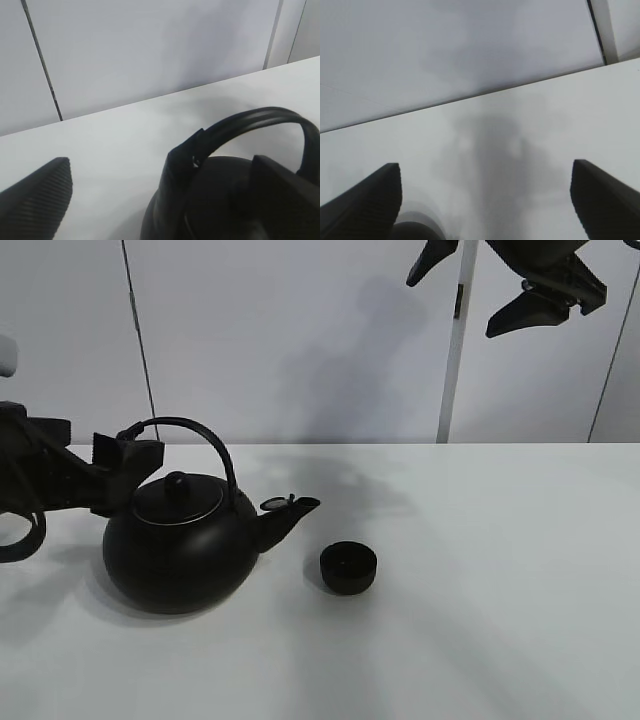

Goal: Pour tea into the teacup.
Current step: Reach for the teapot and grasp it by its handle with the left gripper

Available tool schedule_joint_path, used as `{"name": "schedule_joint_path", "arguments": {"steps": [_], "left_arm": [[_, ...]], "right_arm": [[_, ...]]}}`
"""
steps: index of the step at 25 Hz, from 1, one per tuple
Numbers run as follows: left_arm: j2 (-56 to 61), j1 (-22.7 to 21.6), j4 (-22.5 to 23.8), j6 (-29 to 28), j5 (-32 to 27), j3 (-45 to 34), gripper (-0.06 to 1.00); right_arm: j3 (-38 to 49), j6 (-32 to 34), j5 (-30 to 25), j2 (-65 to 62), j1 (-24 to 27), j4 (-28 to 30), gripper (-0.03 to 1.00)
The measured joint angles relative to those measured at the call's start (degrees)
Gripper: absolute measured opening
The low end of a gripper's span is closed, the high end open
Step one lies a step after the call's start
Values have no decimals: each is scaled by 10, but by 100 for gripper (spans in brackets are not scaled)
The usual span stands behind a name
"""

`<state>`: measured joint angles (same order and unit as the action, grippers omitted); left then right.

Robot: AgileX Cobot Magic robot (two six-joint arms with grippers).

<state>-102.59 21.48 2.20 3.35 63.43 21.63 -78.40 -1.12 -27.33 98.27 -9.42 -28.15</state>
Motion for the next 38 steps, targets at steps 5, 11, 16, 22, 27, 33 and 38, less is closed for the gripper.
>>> {"name": "schedule_joint_path", "arguments": {"steps": [5,11,16,22,27,33,38], "left_arm": [[0,0,0,0,-28,14,69],[0,-22,8,0,-46,14,67],[0,-26,15,0,-54,14,66],[-25,-29,17,0,-53,22,66],[-39,-29,27,0,-45,37,66],[-71,-29,27,0,-45,72,66],[-74,-35,29,0,-48,90,66]], "right_arm": [[0,0,0,0,0,0,63],[0,0,0,0,0,0,63],[0,0,0,0,0,0,63],[0,0,1,0,0,0,63],[0,0,5,0,0,0,63],[0,0,18,0,0,0,63],[0,0,18,0,0,0,63]]}}
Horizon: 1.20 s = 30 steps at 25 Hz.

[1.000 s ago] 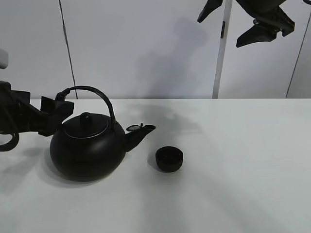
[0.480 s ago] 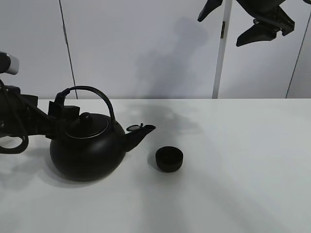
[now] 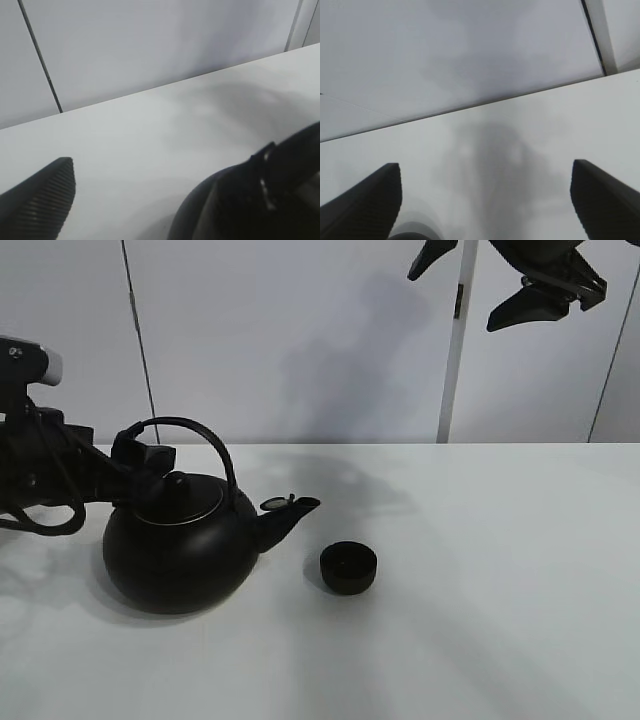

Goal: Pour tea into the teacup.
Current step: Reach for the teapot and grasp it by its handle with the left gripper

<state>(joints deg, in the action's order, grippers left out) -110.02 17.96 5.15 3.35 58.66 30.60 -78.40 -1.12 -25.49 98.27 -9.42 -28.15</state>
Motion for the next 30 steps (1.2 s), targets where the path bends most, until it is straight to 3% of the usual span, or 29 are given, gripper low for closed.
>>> {"name": "schedule_joint_path", "arguments": {"steps": [5,17,30], "left_arm": [[-13,-5,1,-1,2,3,58],[-18,-5,39,10,15,3,10],[-13,-6,39,13,11,2,9]], "right_arm": [[0,0,1,0,0,0,63],[0,0,1,0,0,0,63],[0,0,1,0,0,0,63]]}}
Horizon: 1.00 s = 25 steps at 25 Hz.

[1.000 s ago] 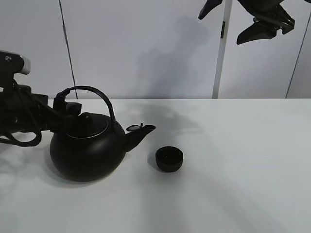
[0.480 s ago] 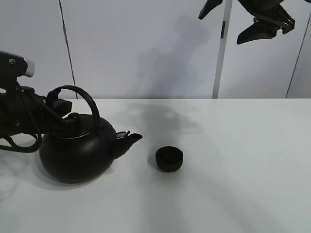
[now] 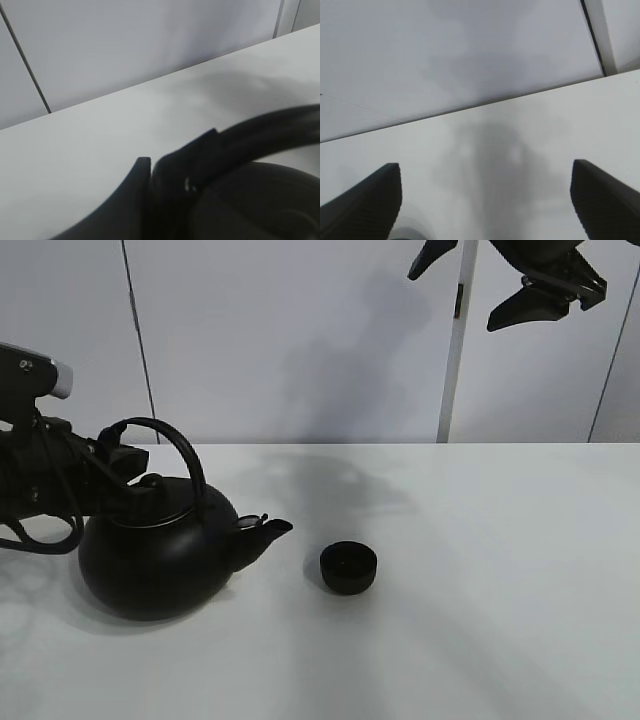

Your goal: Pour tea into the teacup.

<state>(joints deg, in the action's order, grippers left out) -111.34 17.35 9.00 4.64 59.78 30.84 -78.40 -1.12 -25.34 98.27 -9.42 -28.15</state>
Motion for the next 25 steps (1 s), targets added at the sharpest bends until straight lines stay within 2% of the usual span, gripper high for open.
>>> {"name": "schedule_joint_path", "arguments": {"steps": [8,19,25], "left_arm": [[24,1,20,0,-64,31,9],[25,35,34,1,-135,101,9],[25,52,34,30,-169,130,9]], "right_arm": [[0,0,0,0,0,0,63],[0,0,0,0,0,0,63],[0,0,0,0,0,0,63]]}}
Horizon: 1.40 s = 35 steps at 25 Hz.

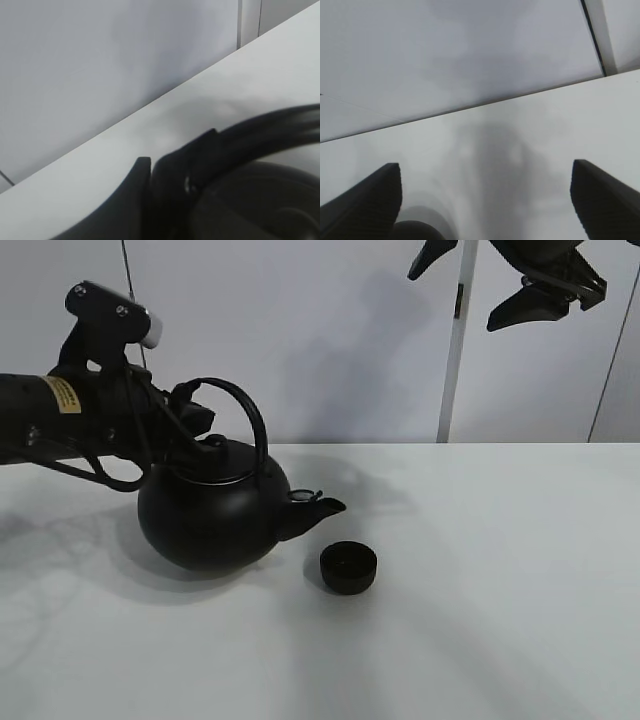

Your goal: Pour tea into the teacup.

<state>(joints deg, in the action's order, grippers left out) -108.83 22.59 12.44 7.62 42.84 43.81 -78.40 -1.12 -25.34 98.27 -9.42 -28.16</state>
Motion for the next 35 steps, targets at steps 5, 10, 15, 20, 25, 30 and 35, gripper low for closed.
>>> {"name": "schedule_joint_path", "arguments": {"steps": [5,10,15,20,25,30,35], "left_arm": [[0,4,1,3,-1,15,9],[0,4,2,3,-2,36,9],[0,4,2,3,-21,48,9],[0,4,2,3,-36,50,9],[-1,4,2,3,-37,50,9],[-7,4,2,3,-39,51,9],[-11,4,3,4,-47,57,9]], "right_arm": [[0,0,0,0,0,0,63],[0,0,0,0,0,0,63],[0,0,0,0,0,0,63],[0,0,1,0,0,0,63],[0,0,4,0,0,0,63],[0,0,5,0,0,0,63],[0,0,5,0,0,0,63]]}}
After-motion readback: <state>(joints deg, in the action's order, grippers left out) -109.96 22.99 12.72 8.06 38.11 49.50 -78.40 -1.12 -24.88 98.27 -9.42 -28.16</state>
